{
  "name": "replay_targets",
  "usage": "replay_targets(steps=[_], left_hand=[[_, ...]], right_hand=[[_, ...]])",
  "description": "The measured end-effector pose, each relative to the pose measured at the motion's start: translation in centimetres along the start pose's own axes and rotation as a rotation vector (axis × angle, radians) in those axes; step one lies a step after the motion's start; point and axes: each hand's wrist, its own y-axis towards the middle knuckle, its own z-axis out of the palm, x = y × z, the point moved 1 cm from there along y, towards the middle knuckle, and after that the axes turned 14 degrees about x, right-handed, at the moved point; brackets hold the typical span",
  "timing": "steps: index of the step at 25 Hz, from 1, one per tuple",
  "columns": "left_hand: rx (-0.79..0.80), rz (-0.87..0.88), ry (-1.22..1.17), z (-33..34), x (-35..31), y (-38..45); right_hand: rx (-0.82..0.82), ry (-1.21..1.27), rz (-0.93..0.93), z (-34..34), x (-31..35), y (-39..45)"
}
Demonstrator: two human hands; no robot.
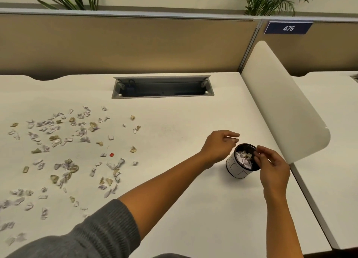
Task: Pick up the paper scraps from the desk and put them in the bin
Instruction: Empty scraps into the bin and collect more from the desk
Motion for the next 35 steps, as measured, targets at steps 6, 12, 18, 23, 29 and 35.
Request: replay_targets(steps=[6, 12, 18, 23, 29, 35], left_hand=[[-0.118, -0.028, 0.221, -3.5, 2.8, -3.2], [-0.310, -0.119, 0.458, -10.9, 7.7, -8.9], [-0.472, -0.415, 1.005, -20.1, 13.1, -14.1], [-0.388, -0.636, 0.897, -23.6, 16.0, -17.8], [-0.258, -0.551, 0.834, -23.0, 15.6, -20.4], [-0.210, -0.530, 0.901, -20.9, 15.5, -22.2]], right_hand=[[0.070, -0.069, -0.078, 4.2, 1.7, 0.7], [0.270, -0.036, -0.116, 11.0, 2.6, -0.1], [0.403, -0.105, -0.076, 14.5, 1.5, -2.0], [0.481, -0.167, -0.041, 16.1, 1.6, -3.0], [0.528, -0.190, -0.018, 17.3, 1.6, -4.2], [0.612, -0.207, 0.014, 19.6, 1.1, -5.9]])
